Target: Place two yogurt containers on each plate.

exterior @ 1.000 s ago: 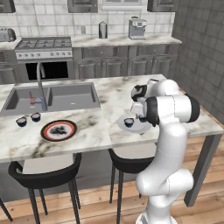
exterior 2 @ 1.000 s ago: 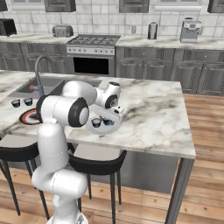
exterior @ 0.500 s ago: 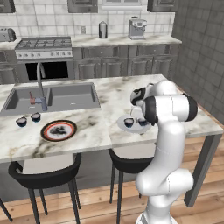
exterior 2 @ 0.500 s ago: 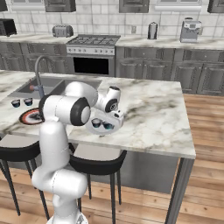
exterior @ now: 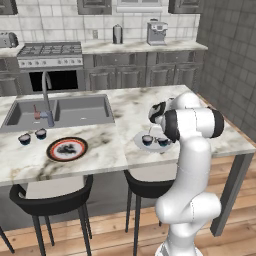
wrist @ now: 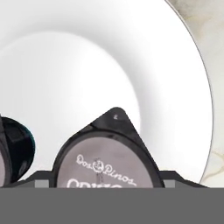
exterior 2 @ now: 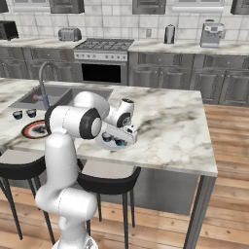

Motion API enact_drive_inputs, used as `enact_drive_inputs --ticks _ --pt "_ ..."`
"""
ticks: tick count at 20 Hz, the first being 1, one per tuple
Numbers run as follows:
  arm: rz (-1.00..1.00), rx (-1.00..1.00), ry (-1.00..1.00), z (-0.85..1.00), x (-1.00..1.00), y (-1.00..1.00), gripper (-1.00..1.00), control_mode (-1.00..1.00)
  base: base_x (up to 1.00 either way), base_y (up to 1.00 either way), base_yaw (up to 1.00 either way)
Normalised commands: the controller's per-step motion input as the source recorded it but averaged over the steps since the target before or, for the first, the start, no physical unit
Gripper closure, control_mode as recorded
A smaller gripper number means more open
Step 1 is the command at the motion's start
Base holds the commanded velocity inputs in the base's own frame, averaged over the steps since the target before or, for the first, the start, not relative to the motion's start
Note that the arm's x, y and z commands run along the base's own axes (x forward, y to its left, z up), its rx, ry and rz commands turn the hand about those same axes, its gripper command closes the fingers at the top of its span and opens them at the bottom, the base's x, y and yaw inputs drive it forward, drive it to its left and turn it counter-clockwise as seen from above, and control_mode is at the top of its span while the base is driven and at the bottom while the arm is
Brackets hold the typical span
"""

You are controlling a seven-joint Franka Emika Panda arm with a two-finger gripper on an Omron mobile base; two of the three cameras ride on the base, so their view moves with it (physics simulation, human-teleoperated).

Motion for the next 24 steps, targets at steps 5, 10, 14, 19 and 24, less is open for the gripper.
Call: enact_drive_inputs --ticks 5,10,14,19,24 --pt "0.0 0.0 0.0 -0.01 0.0 0.0 -1.0 -1.0 0.0 0.0 0.0" --pt "0.0 0.0 0.0 0.0 0.0 0.0 -1.0 -1.0 0.0 0.0 0.0" --pt "0.0 0.0 0.0 0.14 -0.03 0.0 -1.0 -1.0 0.0 0.0 0.0" --pt "0.0 0.0 0.0 0.33 -0.09 0.04 -1.0 -1.0 0.0 0.0 0.0" --pt "0.0 -0.01 0.0 0.43 -0.09 0.07 -1.0 -1.0 0.0 0.0 0.0"
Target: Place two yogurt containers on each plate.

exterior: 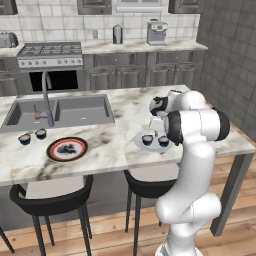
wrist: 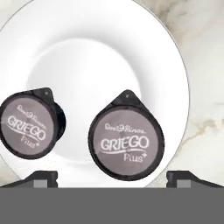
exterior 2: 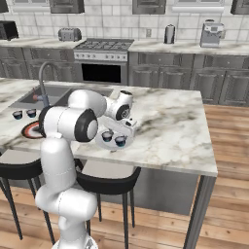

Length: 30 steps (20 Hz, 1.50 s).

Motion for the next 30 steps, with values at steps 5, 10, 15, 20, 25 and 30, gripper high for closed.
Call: enact_drive_inputs --ticks 5,10,15,20,25,30 --pt "-0.03 -0.07 0.0 0.5 -0.08 0.27 -1.0 -1.0 0.0 0.0 0.0" --pt "-0.02 -0.01 -0.01 0.56 -0.23 0.24 -1.0 -1.0 0.0 0.0 0.0" --pt "0.0 -0.03 0.0 0.37 -0.25 0.34 -1.0 -1.0 0.0 0.0 0.0" --pt "0.0 -0.03 0.0 0.06 -0.41 0.25 -1.0 -1.0 0.0 0.0 0.0" --pt "0.04 -0.06 -0.02 -0.02 -0.42 0.29 -1.0 -1.0 0.0 0.0 0.0" --pt "0.05 -0.05 -0.09 0.0 -0.35 0.27 -1.0 1.0 -0.08 0.13 0.02"
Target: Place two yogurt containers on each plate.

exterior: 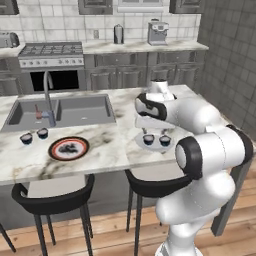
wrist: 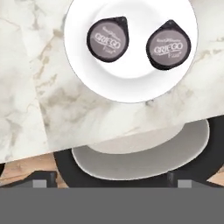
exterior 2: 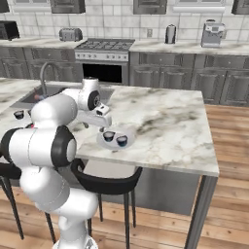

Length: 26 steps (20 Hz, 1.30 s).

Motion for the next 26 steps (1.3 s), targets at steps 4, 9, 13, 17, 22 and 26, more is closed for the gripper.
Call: enact_drive_inputs --ticks 4,9,13,17,22,26 --pt "0.0 0.0 0.0 0.0 0.0 0.0 -1.0 1.0 -0.12 1.0 0.05" --pt "0.0 0.0 0.0 0.0 0.0 0.0 -1.0 1.0 -0.01 1.0 0.01" --pt "0.0 0.0 0.0 0.0 0.0 0.0 -1.0 1.0 0.0 1.0 0.0" --pt "0.0 0.0 0.0 0.0 0.0 0.0 -1.0 1.0 0.15 0.69 -0.05" --pt "0.0 0.0 0.0 0.0 0.0 0.0 -1.0 1.0 0.53 0.36 -0.08" --pt "0.0 0.0 0.0 0.0 0.0 0.0 -1.0 1.0 0.71 0.0 -0.01"
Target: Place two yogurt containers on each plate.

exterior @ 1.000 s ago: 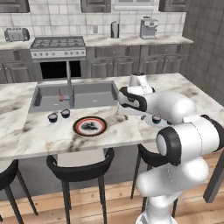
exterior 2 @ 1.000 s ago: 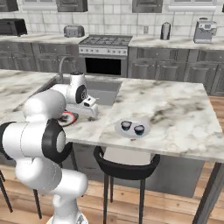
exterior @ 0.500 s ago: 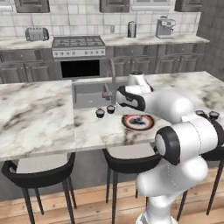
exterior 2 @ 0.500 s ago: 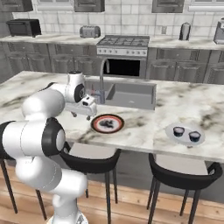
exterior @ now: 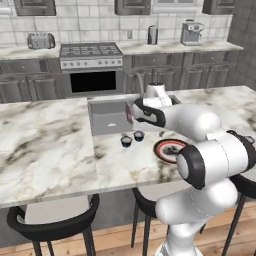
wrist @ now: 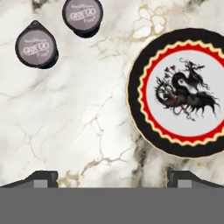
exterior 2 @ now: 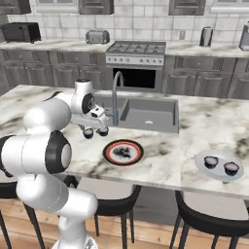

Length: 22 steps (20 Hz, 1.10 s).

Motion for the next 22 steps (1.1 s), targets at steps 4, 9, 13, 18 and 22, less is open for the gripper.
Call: enact_drive_inputs --ticks 4,9,13,18,22 --pt "0.0 0.0 0.0 0.0 0.0 0.0 -1.0 1.0 0.78 0.0 0.0" --pt "0.0 0.05 0.03 -0.01 0.5 0.02 -1.0 -1.0 0.29 0.0 0.0" --pt "0.0 0.04 0.14 -0.11 0.9 0.17 -1.0 -1.0 0.0 0.0 0.0" --pt "0.03 0.01 0.14 -0.31 0.68 0.39 -1.0 -1.0 0.0 0.0 0.0" --pt "0.0 0.0 0.06 -0.42 0.31 0.55 -1.0 -1.0 0.0 0.0 0.0"
